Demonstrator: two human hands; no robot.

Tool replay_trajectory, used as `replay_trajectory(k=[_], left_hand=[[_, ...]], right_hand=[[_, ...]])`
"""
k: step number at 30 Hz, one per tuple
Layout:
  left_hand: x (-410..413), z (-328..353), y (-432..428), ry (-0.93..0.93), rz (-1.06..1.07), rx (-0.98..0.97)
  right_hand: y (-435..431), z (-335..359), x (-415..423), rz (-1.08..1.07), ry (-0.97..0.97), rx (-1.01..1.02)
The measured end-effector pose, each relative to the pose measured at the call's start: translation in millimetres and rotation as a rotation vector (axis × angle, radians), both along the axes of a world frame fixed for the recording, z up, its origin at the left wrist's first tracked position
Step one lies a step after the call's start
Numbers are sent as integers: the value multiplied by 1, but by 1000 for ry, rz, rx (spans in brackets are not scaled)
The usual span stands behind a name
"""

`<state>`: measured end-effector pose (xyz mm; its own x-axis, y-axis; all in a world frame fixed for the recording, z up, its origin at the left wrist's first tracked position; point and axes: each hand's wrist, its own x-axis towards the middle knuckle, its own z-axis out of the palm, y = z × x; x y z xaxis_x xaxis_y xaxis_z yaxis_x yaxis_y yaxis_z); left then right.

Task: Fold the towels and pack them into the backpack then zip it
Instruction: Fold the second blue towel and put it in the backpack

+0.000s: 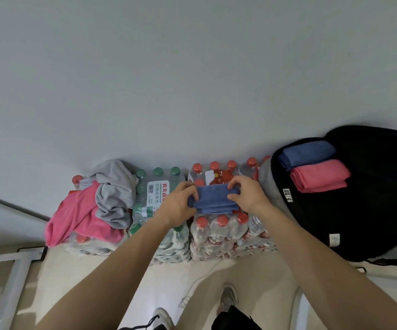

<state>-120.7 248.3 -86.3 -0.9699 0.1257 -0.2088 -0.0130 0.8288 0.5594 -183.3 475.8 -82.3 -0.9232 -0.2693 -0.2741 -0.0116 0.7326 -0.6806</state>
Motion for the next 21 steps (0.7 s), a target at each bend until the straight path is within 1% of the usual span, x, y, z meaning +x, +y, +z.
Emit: replay_trajectory(k=[2,4,7,9,11,15,17,19,21], left_hand=[[2,-4,1,23,-46,-103],[4,-8,3,44,-54,-166],[7,-16,8,77,-54,-207],[7,-17,10,78,-61,-227],[7,-13,10,59,-77,-262],[6,0,7,39,-92,-327],[-5,9,17,58,-15,-386],[-20,11,35,130,91,-434],[-30,1,54,136,187,-395]], right_hand=[[-1,-1,5,85,39,135],[-4,1,9,161,158,292],[-16,4,11,187,377,335],[-27,1,6,196,475,368],[-32,-8,2,237,468,381],[-21,-32,5,369,349,453],[-19,-38,9,356,354,466],[-21,-41,10,346,356,473],[-21,-43,8,344,338,463]])
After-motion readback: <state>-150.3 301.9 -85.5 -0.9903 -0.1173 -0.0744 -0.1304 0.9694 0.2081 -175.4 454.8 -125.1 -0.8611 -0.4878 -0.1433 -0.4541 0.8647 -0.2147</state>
